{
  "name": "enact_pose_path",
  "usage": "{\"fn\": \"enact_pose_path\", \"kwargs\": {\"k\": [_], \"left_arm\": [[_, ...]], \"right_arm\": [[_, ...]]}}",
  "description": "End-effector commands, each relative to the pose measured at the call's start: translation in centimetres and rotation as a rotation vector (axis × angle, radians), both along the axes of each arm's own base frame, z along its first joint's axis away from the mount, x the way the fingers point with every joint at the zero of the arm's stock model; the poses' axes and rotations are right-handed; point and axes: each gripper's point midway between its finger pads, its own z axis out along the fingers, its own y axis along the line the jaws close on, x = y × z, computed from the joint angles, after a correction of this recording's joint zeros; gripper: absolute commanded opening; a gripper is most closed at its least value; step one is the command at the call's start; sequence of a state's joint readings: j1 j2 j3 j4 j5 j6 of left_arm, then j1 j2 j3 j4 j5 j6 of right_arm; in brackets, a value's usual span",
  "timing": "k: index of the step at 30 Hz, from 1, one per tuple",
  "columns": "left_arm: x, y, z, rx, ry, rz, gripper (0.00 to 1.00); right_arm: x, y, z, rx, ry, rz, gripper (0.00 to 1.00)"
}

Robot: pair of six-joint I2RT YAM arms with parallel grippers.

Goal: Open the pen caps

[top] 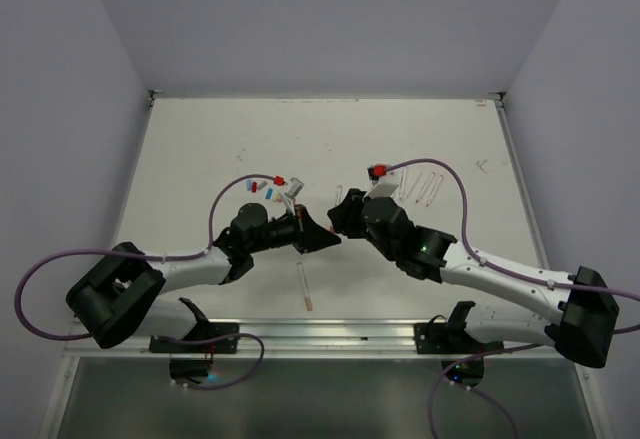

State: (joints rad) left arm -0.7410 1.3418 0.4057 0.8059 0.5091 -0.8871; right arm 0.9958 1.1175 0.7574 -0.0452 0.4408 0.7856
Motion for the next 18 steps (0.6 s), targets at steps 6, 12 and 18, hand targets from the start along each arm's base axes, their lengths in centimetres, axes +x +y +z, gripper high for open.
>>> {"fn": "enact_pose_path", "kwargs": {"k": [6, 12, 18], "left_arm": [[-0.2, -0.4, 2.0, -0.035, -0.073, -0.013, 0.00], [-0.7, 0.0, 1.4, -0.024, -0.081, -0.015, 0.00], [-1.0, 0.4, 0.0, 0.014, -0.063, -0.007, 0.00]], "right_arm": [[1.0, 1.7, 2.0, 0.016, -0.026, 0.013, 0.25], [2.3, 0.5, 2.5, 0.002, -0.046, -0.045, 0.00], [4.8, -3.1, 2.3, -0.017, -0.078, -0.190, 0.00]]}}
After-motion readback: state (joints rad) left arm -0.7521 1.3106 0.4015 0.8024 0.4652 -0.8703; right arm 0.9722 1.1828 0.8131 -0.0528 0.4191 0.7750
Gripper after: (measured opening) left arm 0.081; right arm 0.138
